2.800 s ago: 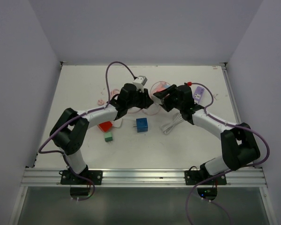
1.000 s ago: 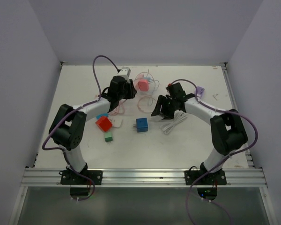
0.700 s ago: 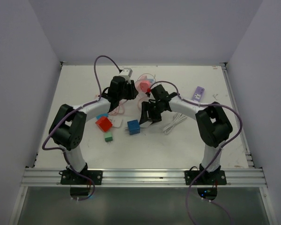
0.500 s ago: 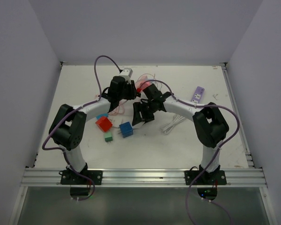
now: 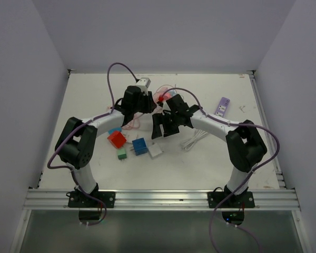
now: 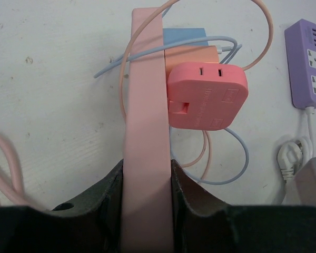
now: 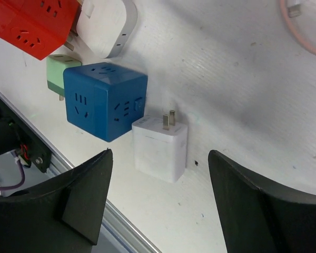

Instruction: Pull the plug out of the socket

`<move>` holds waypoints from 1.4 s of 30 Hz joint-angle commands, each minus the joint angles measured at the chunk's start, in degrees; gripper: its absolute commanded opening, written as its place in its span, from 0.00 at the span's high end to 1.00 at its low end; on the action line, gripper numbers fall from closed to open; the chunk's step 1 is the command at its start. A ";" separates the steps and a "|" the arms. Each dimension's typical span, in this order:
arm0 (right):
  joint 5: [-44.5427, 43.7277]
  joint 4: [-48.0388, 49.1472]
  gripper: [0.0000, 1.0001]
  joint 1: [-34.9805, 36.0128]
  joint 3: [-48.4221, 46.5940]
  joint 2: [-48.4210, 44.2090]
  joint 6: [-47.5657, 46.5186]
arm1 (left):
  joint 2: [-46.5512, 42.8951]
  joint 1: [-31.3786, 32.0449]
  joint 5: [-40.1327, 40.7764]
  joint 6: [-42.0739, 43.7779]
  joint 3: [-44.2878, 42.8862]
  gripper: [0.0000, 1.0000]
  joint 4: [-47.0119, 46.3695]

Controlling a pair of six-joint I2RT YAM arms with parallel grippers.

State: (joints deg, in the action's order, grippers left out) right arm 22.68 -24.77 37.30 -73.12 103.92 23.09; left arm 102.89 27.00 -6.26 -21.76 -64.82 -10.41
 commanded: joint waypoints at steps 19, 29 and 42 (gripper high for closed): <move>-17.93 15.01 0.33 -8.82 5.27 -15.50 3.80 | -6.47 1.38 -10.69 1.89 -0.49 1.00 -0.92; -21.62 16.34 0.35 -8.82 4.39 -13.30 -0.58 | -7.62 2.18 -13.34 1.98 -0.84 1.00 1.27; -22.94 18.00 0.39 -8.82 5.62 -13.57 -6.74 | -8.67 3.05 -16.15 3.74 -1.45 1.00 4.61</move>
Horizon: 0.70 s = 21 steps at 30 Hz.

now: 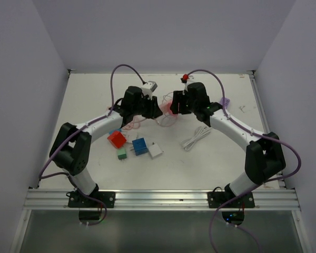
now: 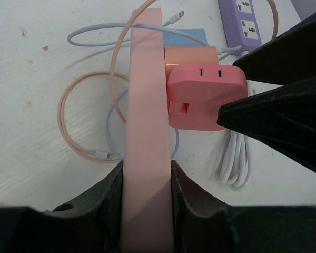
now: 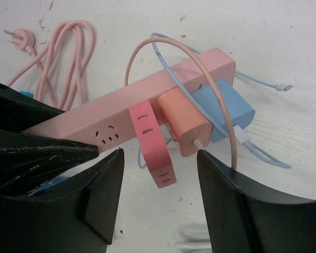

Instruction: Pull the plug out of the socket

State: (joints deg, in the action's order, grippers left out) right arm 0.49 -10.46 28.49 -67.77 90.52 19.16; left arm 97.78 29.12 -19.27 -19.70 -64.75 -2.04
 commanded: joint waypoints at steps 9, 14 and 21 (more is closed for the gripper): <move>4.95 3.43 0.57 0.07 0.27 1.41 -4.74 | -4.08 1.64 -2.88 2.47 -1.61 1.00 -2.70; 8.38 2.72 0.59 0.07 1.50 1.41 -5.36 | -4.35 1.11 -1.47 3.71 -1.69 1.00 -2.44; 11.20 2.46 0.69 -0.01 2.64 1.41 -5.62 | -3.73 0.93 -3.67 4.85 -2.13 1.00 -3.93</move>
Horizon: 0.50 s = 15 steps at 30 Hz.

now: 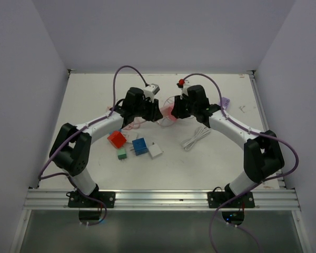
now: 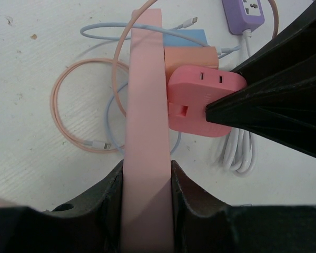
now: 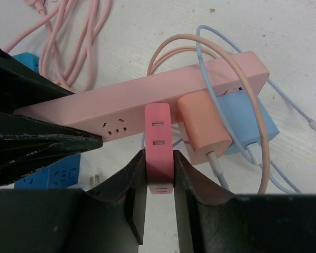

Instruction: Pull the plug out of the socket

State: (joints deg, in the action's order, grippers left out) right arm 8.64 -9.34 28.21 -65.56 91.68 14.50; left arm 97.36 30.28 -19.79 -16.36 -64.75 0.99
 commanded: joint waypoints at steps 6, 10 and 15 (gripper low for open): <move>2.87 0.38 0.95 0.27 0.61 -0.80 -1.85 | -3.41 -1.27 -4.81 2.47 -0.82 1.00 -8.55; 3.31 -0.93 1.00 0.27 1.05 -1.94 -3.33 | -3.23 -3.82 -5.34 3.44 1.46 1.00 -10.66; 4.98 -5.14 1.00 0.36 0.17 -3.43 -5.88 | -1.30 -6.46 -3.50 6.94 1.47 1.00 -9.18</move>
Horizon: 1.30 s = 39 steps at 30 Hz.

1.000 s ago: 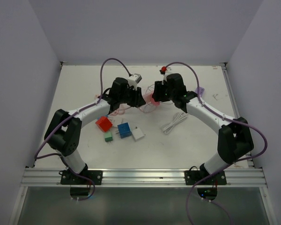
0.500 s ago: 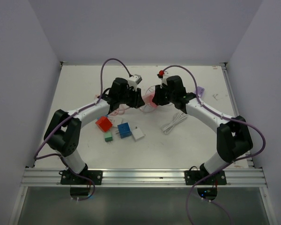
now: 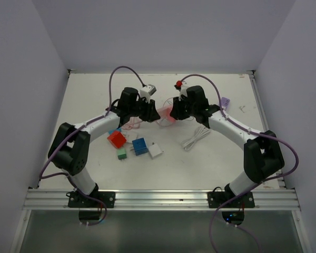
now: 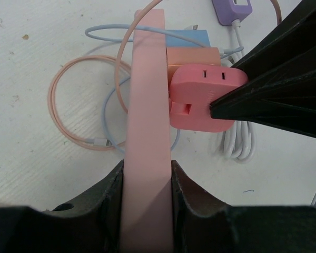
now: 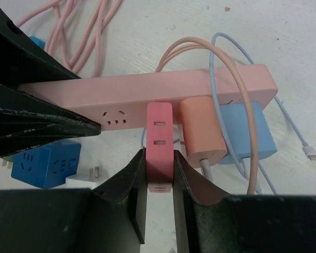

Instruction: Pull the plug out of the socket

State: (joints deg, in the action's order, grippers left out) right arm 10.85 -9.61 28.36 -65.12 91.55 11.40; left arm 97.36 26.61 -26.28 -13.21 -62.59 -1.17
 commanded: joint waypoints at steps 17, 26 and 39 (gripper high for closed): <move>4.09 -13.59 1.00 0.20 -2.38 -7.52 -5.77 | 3.45 -4.99 13.01 4.69 -5.70 1.00 -5.16; 12.51 -12.81 1.00 0.12 -0.18 -5.77 -3.76 | 3.63 -5.43 9.06 3.02 -7.64 1.00 -6.38; 30.45 -5.60 0.92 5.47 -1.05 8.91 2.14 | 2.31 -5.34 4.23 -1.38 -6.41 1.00 -9.55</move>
State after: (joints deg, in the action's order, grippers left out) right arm 34.52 -19.25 32.82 -64.14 100.01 11.46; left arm 101.80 21.17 -19.07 -12.75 -67.16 -2.79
